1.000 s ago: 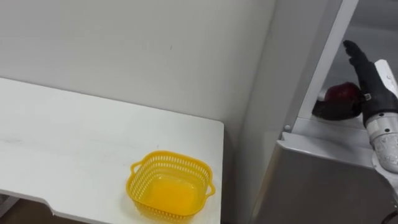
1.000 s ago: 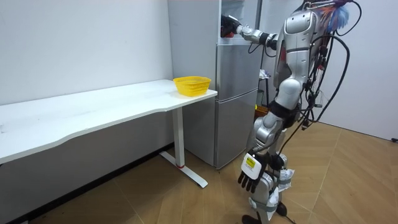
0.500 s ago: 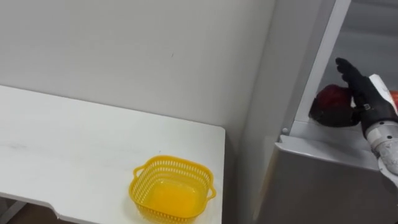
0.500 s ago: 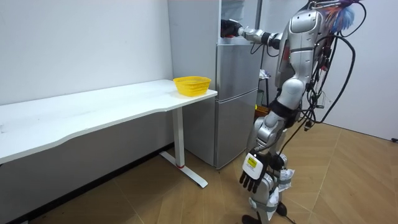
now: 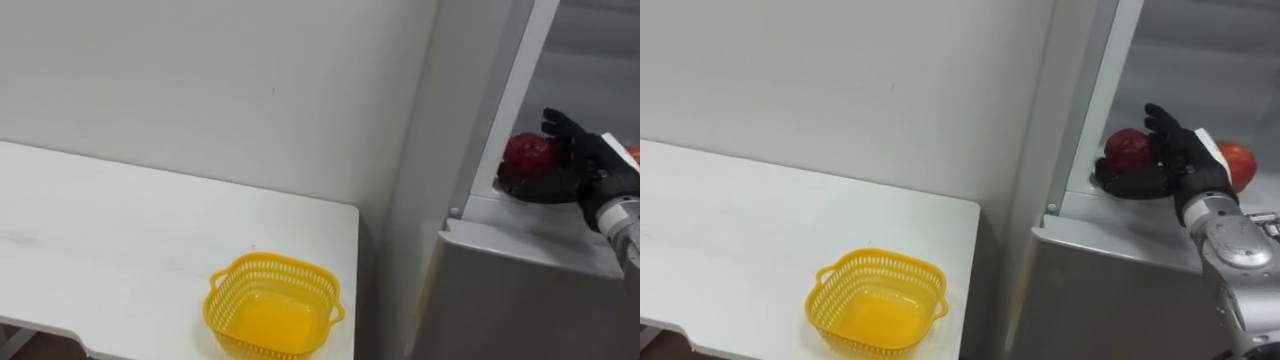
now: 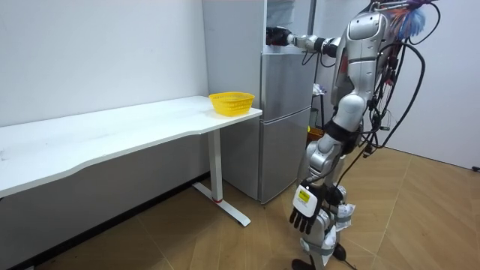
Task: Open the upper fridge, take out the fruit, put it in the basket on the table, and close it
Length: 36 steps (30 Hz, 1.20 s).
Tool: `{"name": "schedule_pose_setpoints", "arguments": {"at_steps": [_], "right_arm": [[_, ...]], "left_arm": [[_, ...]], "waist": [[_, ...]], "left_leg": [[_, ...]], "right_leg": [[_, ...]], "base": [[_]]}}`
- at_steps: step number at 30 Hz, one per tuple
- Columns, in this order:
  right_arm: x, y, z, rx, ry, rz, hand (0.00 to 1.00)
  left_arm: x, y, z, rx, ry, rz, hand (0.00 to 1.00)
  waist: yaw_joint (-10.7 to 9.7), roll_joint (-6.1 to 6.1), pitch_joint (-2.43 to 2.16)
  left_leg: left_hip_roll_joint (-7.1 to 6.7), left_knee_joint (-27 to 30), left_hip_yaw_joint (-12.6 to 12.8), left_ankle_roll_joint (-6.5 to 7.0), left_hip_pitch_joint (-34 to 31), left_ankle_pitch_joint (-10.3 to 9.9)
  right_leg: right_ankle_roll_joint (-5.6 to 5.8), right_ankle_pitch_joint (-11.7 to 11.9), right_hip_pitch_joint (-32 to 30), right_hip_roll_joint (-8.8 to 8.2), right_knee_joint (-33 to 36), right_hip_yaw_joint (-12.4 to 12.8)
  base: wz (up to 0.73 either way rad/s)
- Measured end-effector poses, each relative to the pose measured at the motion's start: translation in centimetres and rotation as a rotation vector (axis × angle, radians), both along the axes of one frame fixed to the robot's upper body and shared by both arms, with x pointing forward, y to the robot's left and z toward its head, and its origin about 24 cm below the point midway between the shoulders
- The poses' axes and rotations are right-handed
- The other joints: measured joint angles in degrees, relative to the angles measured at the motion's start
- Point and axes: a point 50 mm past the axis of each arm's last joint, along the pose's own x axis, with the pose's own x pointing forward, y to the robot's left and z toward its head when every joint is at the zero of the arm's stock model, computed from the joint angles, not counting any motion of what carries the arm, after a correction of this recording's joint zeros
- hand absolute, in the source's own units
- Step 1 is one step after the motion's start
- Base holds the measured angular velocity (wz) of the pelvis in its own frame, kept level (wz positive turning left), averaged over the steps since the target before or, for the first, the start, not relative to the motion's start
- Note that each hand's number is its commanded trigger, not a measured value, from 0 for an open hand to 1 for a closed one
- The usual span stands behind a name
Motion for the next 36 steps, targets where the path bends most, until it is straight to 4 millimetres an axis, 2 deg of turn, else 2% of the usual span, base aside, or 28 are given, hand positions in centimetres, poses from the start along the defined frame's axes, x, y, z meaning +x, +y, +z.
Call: {"name": "schedule_pose_setpoints", "arguments": {"at_steps": [6,10,23,32,36], "right_arm": [[0.03,-0.47,0.09,0.006,0.015,-0.020,1.00],[-0.02,-0.63,0.07,0.012,0.016,-0.022,1.00],[-0.13,-0.93,0.57,0.010,0.000,-0.031,1.00],[-0.09,-0.70,0.69,0.013,0.005,-0.019,1.00],[-0.04,-0.31,0.99,0.009,-0.013,-0.012,1.00]], "left_arm": [[-0.02,0.06,0.00,0.000,0.008,0.003,0.00],[-0.21,0.16,0.00,0.002,0.018,0.005,0.00],[0.46,0.26,-0.03,-0.005,0.022,0.006,0.00],[0.67,0.33,-0.02,0.002,0.022,0.006,0.00],[0.69,0.33,-0.02,0.005,0.017,0.005,0.00]], "waist": [[0.2,-0.11,-0.02],[0.2,-0.39,-0.21],[0.7,-0.61,-0.17],[0.6,-0.35,-0.03],[0.6,0.15,0.21]], "left_leg": [[-0.01,0.0,0.0,0.00,-0.1,0.0],[0.01,0.0,0.0,0.00,0.2,0.0],[0.06,-0.4,0.0,-0.02,0.1,0.0],[0.25,-1.0,0.4,-0.02,0.8,0.0],[0.24,-1.0,0.6,-0.03,0.7,0.0]], "right_leg": [[0.00,0.0,0.0,-0.01,-0.1,0.0],[-0.01,0.0,0.1,0.06,-0.5,0.1],[-0.01,0.0,0.2,0.14,-0.5,0.2],[0.00,0.0,0.0,0.10,0.3,0.2],[0.00,0.0,-0.1,0.14,0.4,0.3]], "base": [[0.00],[0.00],[0.00],[-0.02],[0.00]]}}
